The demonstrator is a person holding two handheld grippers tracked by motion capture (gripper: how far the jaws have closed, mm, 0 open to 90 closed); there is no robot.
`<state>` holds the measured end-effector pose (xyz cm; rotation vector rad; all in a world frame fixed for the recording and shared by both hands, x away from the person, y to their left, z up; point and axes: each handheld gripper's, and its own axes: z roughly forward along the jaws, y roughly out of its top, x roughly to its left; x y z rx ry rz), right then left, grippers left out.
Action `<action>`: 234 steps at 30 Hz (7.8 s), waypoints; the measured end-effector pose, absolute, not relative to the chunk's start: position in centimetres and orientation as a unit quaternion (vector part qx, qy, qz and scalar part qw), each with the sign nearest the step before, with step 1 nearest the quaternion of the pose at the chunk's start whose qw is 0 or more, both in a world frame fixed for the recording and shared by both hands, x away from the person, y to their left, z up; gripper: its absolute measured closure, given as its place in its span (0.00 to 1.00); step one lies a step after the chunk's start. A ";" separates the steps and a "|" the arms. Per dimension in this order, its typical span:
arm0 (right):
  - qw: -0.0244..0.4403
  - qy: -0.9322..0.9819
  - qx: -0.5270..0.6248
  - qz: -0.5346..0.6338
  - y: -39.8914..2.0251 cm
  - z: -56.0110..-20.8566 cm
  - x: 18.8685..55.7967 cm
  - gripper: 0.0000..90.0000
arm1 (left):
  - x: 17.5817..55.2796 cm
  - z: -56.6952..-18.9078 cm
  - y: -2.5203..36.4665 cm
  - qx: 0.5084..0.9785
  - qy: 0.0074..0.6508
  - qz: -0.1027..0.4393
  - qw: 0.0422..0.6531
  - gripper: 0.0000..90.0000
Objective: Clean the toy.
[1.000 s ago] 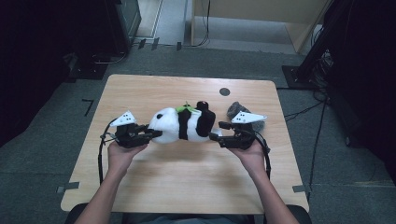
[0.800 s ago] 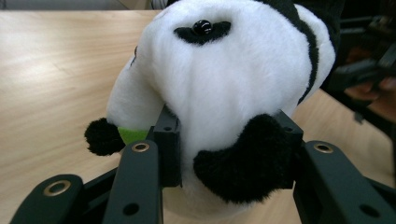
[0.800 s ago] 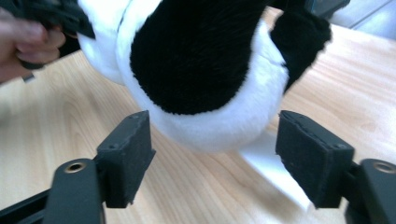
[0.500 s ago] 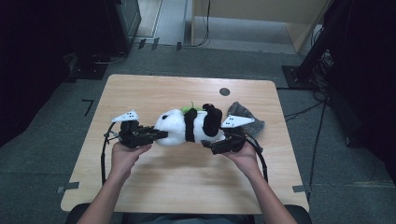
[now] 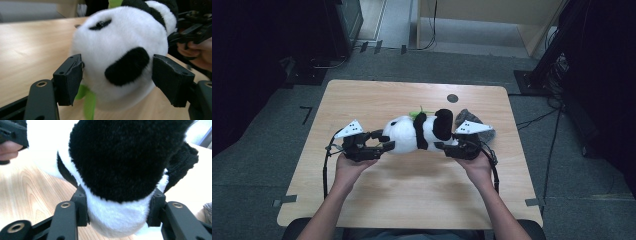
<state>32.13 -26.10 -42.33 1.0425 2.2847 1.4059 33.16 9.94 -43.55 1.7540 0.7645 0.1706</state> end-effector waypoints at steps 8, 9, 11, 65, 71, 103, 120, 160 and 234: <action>0.120 0.761 0.392 0.502 -27.9 -41.3 32.0 0.58 | 32.7 -44.9 10.3 0.772 0.305 0.068 0.554 0.27; 0.113 0.759 0.396 0.504 -28.0 -41.2 31.9 0.58 | 32.5 -44.9 9.9 0.777 0.300 0.069 0.549 0.27; 0.103 0.764 0.391 0.502 -27.8 -41.2 31.8 0.57 | 32.3 -45.1 8.9 0.785 0.288 0.074 0.543 0.25; 0.101 0.751 0.442 0.480 -27.0 -43.2 32.7 0.56 | 33.4 -45.1 10.5 0.762 0.340 0.046 0.550 0.36; 0.074 0.743 0.457 0.484 -27.2 -42.9 32.5 0.55 | 33.1 -45.8 9.0 0.772 0.321 0.049 0.546 0.33; 0.091 0.783 0.391 0.476 -25.7 -42.2 31.6 0.36 | 33.7 -45.3 9.5 0.747 0.381 0.006 0.545 0.43; 0.093 0.786 0.391 0.469 -25.3 -41.9 31.4 0.36 | 33.7 -45.3 9.9 0.748 0.390 -0.007 0.537 0.43; 0.085 0.794 0.419 0.432 -25.5 -44.1 32.5 0.36 | 34.6 -46.6 9.8 0.762 0.426 0.006 0.489 0.35; 0.212 0.723 0.539 0.375 -38.1 -50.2 40.0 0.58 | 34.1 -47.3 9.2 0.766 0.408 0.032 0.495 0.26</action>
